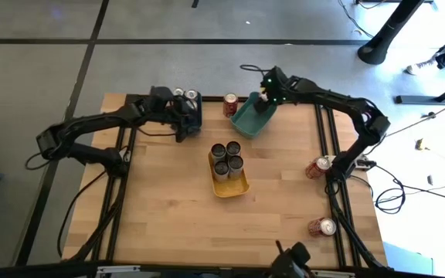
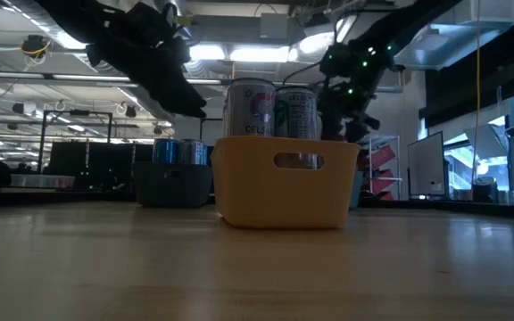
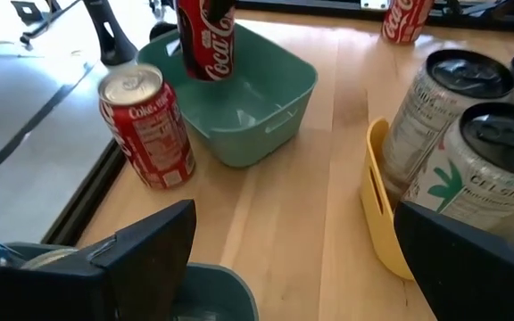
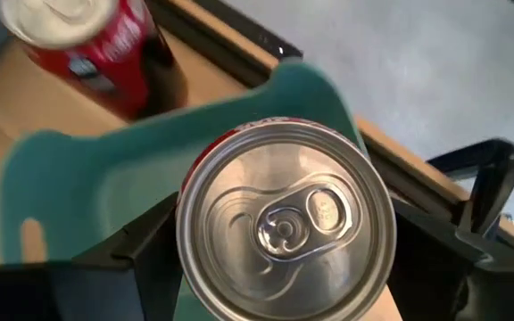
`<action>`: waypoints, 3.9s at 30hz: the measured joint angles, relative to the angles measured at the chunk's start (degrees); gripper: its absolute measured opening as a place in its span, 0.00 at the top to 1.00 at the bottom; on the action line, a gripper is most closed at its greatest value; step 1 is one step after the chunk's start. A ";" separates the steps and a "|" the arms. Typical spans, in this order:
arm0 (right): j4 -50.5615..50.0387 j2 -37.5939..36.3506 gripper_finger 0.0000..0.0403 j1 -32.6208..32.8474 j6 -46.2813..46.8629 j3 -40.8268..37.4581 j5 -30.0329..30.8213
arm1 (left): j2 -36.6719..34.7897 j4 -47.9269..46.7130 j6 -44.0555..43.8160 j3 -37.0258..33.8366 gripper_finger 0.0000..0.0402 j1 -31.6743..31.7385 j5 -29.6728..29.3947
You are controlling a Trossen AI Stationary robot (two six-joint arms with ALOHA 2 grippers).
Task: Sort soda cans
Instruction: Put the top right red soda can into the green bin, then put the top red soda can into the green bin
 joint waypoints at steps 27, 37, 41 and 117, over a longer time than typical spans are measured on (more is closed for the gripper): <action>-4.03 5.04 0.07 -0.20 -3.15 0.07 4.87 | 1.83 -0.24 -0.10 0.00 0.08 0.00 0.00; -6.24 -4.85 0.08 0.64 -1.91 0.09 5.80 | 1.85 -0.22 -0.10 0.00 0.08 0.00 0.00; -8.11 -7.18 0.08 3.93 -1.19 0.09 4.59 | 1.85 -0.20 -0.10 0.00 0.08 0.00 0.00; -6.15 4.34 0.08 9.50 -10.34 17.95 1.12 | 1.85 0.27 0.32 -0.04 0.08 -0.07 -0.01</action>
